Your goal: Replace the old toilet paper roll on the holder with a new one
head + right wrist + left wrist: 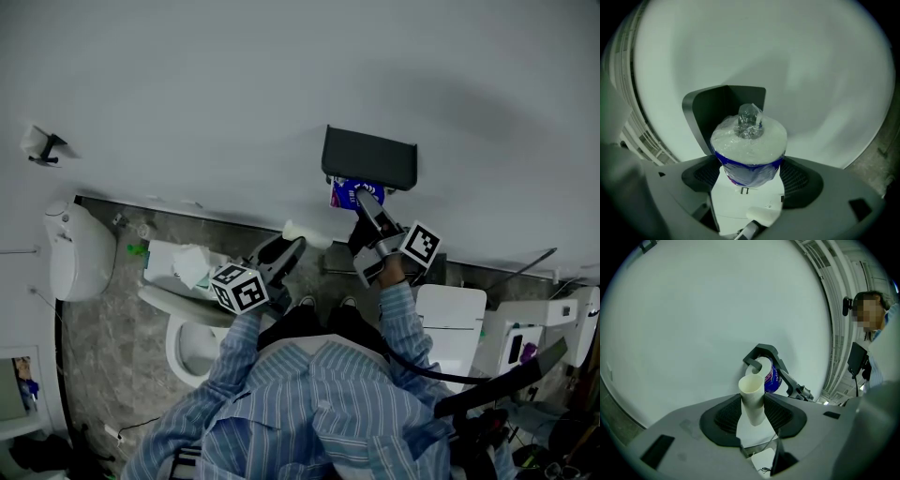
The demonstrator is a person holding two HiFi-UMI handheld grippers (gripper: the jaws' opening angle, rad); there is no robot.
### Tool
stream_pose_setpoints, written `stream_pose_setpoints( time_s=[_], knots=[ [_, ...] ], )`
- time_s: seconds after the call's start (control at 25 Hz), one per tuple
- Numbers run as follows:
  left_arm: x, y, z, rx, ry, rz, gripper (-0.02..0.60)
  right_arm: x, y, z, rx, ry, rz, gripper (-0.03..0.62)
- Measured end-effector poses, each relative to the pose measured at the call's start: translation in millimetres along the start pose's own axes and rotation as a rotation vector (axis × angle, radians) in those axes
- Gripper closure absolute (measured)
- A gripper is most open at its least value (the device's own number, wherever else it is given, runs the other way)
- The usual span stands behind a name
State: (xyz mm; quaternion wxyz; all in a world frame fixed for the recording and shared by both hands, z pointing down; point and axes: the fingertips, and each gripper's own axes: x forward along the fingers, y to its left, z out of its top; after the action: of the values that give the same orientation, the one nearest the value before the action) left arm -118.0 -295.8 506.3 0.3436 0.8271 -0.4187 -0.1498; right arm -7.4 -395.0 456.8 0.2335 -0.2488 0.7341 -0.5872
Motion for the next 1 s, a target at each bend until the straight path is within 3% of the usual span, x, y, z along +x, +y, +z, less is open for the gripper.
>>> stream_pose_setpoints(
  time_s=[0.24, 0.52, 0.76, 1.0],
  knots=[
    [-3.9, -1.6, -2.2, 0.002, 0.012, 0.002, 0.43, 0.8, 1.7, -10.9, 0.044, 0.018, 0.046, 0.187],
    [-10.8, 1.9, -3.0, 0.001, 0.022, -0.004, 0.43, -3.8, 0.8, -7.9, -0.004, -0.03, 0.048, 0.187],
    [-16.8, 3.0, -3.3, -0.002, 0.036, -0.016, 0.43, -21.0, 6.2, -12.4, -0.054, -0.03, 0.025, 0.186],
    [-19.5, 2.2, -7.6, -0.003, 0.07, -0.048, 0.43, -47.4, -11.8, -21.1, -0.1, -0.061, -0.069, 0.187]
  ],
)
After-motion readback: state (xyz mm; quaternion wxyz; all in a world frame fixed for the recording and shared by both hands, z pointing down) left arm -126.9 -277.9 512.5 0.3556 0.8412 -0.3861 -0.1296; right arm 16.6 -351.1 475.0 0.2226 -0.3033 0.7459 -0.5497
